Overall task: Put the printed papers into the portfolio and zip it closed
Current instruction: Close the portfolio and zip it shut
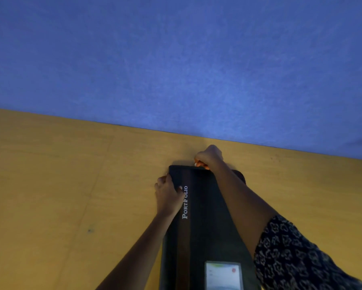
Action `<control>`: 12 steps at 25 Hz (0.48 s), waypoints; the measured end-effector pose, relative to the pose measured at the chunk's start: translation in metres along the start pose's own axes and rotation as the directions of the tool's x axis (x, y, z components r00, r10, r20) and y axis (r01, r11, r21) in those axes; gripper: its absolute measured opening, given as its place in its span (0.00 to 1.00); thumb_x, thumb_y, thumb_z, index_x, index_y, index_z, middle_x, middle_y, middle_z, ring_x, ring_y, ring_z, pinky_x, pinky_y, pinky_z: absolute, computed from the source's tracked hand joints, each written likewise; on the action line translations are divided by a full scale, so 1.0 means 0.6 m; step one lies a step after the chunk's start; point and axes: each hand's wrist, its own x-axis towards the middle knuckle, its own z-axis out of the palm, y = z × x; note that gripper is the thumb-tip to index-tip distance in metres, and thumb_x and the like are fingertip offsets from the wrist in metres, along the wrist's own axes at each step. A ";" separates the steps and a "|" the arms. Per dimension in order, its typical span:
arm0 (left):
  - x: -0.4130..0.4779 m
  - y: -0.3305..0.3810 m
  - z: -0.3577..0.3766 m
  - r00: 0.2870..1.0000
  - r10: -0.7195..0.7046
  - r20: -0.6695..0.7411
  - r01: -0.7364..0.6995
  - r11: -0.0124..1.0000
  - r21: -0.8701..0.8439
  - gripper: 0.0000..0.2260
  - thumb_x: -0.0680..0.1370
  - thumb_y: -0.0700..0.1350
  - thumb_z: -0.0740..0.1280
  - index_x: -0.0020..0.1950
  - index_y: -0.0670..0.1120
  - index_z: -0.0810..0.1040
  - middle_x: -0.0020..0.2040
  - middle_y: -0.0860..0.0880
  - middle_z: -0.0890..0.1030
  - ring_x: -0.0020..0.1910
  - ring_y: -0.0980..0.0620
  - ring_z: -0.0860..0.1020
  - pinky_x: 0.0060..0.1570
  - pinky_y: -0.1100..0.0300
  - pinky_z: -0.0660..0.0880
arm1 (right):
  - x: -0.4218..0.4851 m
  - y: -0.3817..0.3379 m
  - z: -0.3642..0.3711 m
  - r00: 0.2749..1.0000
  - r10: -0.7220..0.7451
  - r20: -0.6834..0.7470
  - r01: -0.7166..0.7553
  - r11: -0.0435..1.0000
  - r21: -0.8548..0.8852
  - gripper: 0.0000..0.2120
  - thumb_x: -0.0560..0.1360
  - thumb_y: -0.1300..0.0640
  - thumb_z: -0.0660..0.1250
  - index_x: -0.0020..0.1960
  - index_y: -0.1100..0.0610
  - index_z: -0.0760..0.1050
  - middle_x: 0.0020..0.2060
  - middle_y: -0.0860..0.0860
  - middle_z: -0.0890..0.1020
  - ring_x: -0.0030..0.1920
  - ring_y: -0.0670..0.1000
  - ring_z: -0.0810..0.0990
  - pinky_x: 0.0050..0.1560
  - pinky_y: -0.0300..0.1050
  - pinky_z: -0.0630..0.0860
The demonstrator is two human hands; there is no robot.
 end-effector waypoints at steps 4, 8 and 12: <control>-0.001 -0.018 -0.006 0.996 0.079 0.037 -0.082 0.993 0.084 0.29 0.76 0.45 0.66 0.75 0.49 0.61 0.68 0.45 0.67 0.66 0.44 0.64 0.65 0.49 0.66 | -0.029 -0.045 0.085 0.996 -0.093 -0.017 0.093 0.995 0.021 0.06 0.66 0.60 0.72 0.42 0.61 0.81 0.36 0.54 0.82 0.38 0.54 0.81 0.32 0.41 0.74; 0.006 -0.038 -0.008 0.991 0.110 0.079 -0.124 0.971 0.205 0.30 0.78 0.51 0.65 0.77 0.48 0.57 0.71 0.46 0.64 0.69 0.44 0.62 0.66 0.48 0.65 | -0.039 -0.039 0.098 0.996 -0.091 -0.019 0.093 0.987 0.130 0.05 0.69 0.60 0.71 0.43 0.60 0.82 0.39 0.55 0.84 0.41 0.55 0.82 0.38 0.46 0.80; 0.005 -0.043 -0.014 0.985 0.142 0.093 -0.163 0.943 0.290 0.29 0.78 0.52 0.64 0.76 0.47 0.59 0.70 0.45 0.66 0.68 0.43 0.64 0.64 0.48 0.66 | -0.053 0.013 0.065 0.997 -0.079 0.026 0.064 0.930 0.362 0.06 0.73 0.64 0.68 0.46 0.58 0.82 0.46 0.56 0.86 0.48 0.55 0.84 0.43 0.46 0.81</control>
